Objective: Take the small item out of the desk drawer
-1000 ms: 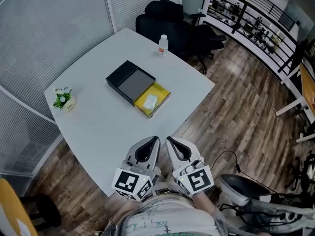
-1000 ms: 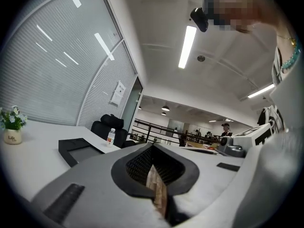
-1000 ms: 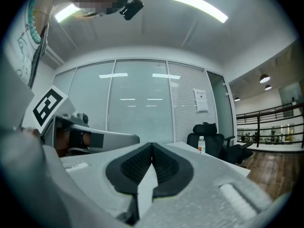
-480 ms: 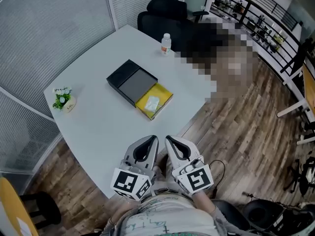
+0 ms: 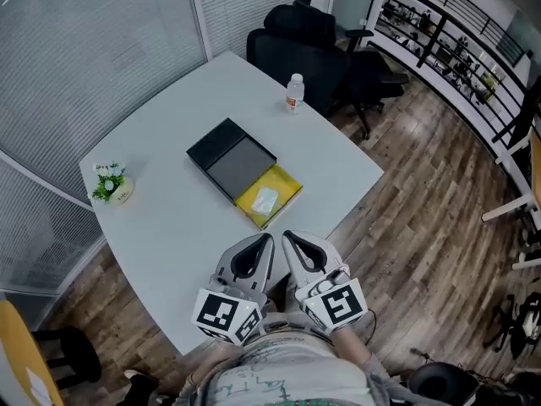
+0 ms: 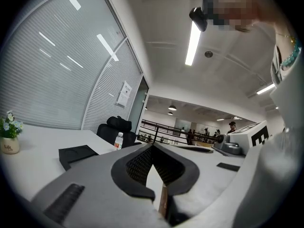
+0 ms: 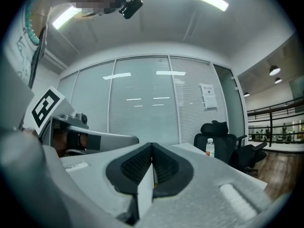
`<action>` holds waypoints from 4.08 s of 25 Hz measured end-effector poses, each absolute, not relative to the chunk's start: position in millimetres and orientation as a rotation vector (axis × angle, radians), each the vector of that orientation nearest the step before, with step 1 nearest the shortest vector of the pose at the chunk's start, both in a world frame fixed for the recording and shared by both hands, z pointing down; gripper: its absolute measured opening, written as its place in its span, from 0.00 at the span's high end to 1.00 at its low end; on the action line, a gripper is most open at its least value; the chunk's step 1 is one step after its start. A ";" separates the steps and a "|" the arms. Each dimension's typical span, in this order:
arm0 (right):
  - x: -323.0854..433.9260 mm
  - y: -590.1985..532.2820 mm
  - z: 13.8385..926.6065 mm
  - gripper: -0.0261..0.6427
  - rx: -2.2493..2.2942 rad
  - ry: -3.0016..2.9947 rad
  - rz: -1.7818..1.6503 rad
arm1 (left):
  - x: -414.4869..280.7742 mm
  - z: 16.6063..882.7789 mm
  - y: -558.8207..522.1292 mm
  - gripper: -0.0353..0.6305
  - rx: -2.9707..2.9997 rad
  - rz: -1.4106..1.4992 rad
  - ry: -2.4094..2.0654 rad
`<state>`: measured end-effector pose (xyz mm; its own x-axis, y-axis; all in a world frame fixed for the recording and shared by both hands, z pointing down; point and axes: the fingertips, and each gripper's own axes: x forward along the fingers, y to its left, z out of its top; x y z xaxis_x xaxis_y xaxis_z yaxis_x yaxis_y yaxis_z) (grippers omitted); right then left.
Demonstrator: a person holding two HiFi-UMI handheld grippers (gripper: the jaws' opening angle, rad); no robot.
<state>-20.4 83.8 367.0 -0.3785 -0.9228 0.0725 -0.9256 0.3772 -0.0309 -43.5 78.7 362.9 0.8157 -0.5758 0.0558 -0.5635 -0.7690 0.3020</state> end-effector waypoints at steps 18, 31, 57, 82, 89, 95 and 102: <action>17.3 11.7 367.3 0.96 1.570 -2.662 0.126 | -3.0 364.1 11.8 0.95 2.634 -0.071 -0.978; 50.3 -48.3 372.3 0.96 1.352 -2.769 0.110 | 11.0 361.8 -45.1 0.95 2.573 -0.131 -1.231; -12.7 -79.5 384.3 0.96 1.236 -2.777 0.105 | -70.0 400.4 -53.3 0.95 2.465 -0.140 -1.253; 3.3 -90.7 386.1 0.96 1.075 -2.836 0.102 | -34.7 398.4 -68.6 0.95 2.459 -0.132 -1.318; 13.3 -98.7 388.0 0.96 1.022 -2.855 0.108 | -22.9 394.9 -79.4 0.95 2.449 -0.132 -1.368; 17.9 -107.9 386.6 0.96 1.011 -2.860 0.107 | -17.4 398.0 -87.2 0.95 2.462 -0.100 -1.378; 20.2 -114.1 392.5 0.96 1.005 -2.854 0.131 | -18.5 412.6 -94.8 0.95 2.448 -0.056 -1.360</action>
<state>20.2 -114.1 392.5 -0.7741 -0.6185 0.1348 -0.6283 0.7767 -0.0440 -18.5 -94.8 412.6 0.5412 -0.8310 0.1285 -0.8178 -0.4846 0.3105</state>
